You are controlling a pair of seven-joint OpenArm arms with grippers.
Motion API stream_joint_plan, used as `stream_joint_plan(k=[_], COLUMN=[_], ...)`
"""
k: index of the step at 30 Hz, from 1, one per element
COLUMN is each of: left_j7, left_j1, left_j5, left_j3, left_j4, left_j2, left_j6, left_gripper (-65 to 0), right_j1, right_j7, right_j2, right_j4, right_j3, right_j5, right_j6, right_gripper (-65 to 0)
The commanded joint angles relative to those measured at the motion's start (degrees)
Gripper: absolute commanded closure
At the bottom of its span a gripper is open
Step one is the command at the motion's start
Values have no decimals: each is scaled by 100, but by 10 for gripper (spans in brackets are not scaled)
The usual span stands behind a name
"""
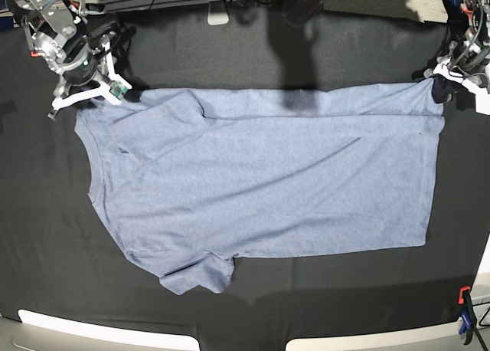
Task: Layout the t-shirt on the table in an organized manner, then fold the t-shirt properly
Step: 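Move the right gripper along the shirt edge toward the sleeve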
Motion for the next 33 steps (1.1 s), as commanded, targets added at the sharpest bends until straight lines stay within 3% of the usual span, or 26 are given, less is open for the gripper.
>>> stream_joint_plan(k=[1, 5, 6, 10, 13, 20, 25, 33], left_j7=[-109, -109, -109, -107, -87, -4, 389, 376], left_j1=[2, 2, 2, 2, 17, 33, 68, 612], left_j5=[-129, -129, -129, -127, -127, -127, -129, -170], left_j3=[-37, -37, -37, -37, -37, -37, -37, -37], left_j4=[109, 109, 109, 109, 109, 109, 109, 542], left_j2=[-79, -79, -79, -81, -81, -83, -105, -402], left_j6=[-37, -37, -37, -37, -37, -37, -37, -37], left_gripper=[0, 0, 0, 0, 0, 0, 0, 0], right_j1=[31, 28, 28, -85, -466, -1552, -2264, -2682], right_j7=[28, 24, 24, -160, -319, -1274, -1399, -1421], right_j2=[105, 103, 105, 142, 341, 800, 804, 780], right_j4=[57, 57, 57, 168, 492, 1110, 1196, 1196], right_j3=[57, 57, 57, 57, 57, 59, 59, 59], right_j5=[-74, -162, -234, -675, -957, -1198, -1799, -1814], right_j6=[-52, -55, -68, -201, -291, -697, -1023, -1132], right_gripper=[-128, -6, 0, 0, 0, 0, 0, 0])
